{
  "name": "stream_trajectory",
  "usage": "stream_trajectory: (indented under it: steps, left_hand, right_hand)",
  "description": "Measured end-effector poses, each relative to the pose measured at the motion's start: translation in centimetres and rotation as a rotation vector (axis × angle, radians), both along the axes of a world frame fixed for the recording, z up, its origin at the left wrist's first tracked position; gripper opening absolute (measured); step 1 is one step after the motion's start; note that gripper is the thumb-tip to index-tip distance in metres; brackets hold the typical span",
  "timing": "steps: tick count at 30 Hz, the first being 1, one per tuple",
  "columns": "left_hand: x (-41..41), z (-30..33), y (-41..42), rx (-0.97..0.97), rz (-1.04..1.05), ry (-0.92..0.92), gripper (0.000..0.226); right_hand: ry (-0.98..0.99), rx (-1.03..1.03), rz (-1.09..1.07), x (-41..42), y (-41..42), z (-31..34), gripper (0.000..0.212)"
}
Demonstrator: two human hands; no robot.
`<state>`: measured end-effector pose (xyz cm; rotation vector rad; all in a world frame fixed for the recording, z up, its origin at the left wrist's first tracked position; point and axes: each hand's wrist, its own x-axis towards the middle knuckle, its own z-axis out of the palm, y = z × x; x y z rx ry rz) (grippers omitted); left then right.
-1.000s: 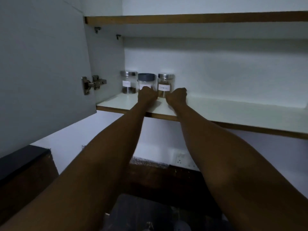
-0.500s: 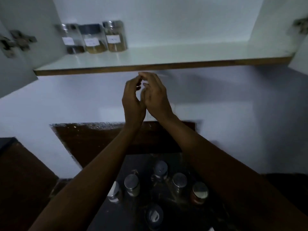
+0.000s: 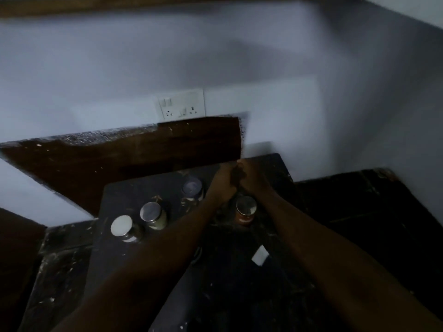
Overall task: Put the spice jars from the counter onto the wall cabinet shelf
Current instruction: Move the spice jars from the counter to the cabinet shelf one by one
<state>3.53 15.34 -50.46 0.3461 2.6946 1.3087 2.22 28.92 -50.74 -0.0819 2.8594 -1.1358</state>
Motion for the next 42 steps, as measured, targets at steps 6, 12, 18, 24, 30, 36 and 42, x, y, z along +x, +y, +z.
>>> stream_trajectory:
  steps: [6, 12, 18, 24, 30, 36, 42]
  left_hand:
    - [2.5, -4.9, 2.5, -0.223, -0.096, -0.147, 0.039]
    - [3.1, -7.2, 3.5, -0.260, -0.107, -0.234, 0.036]
    - [3.3, -9.6, 4.2, -0.218, 0.088, -0.324, 0.038]
    - [3.8, -11.2, 3.3, -0.126, 0.146, -0.444, 0.031]
    - [3.6, -10.9, 3.1, 0.102, 0.302, -0.527, 0.031]
    - [3.2, -9.7, 2.8, 0.216, 0.313, -0.526, 0.032]
    - [2.9, -7.4, 2.9, 0.299, 0.345, -0.465, 0.030]
  right_hand:
    - [-0.319, 0.020, -0.040, 5.5, 3.2, -5.2, 0.041]
    - [-0.425, 0.041, -0.020, 6.8, 4.0, -7.6, 0.048]
    - [-0.502, -0.014, -0.148, 7.1, 4.3, -9.9, 0.048]
    - [-0.550, -0.131, -0.227, 6.3, 4.4, -10.3, 0.047]
    - [-0.617, -0.284, -0.377, 6.3, 4.7, -10.4, 0.037]
    - [-0.562, -0.447, -0.449, 6.4, 4.6, -9.5, 0.041]
    - [-0.448, -0.485, -0.498, 5.6, 4.2, -7.1, 0.039]
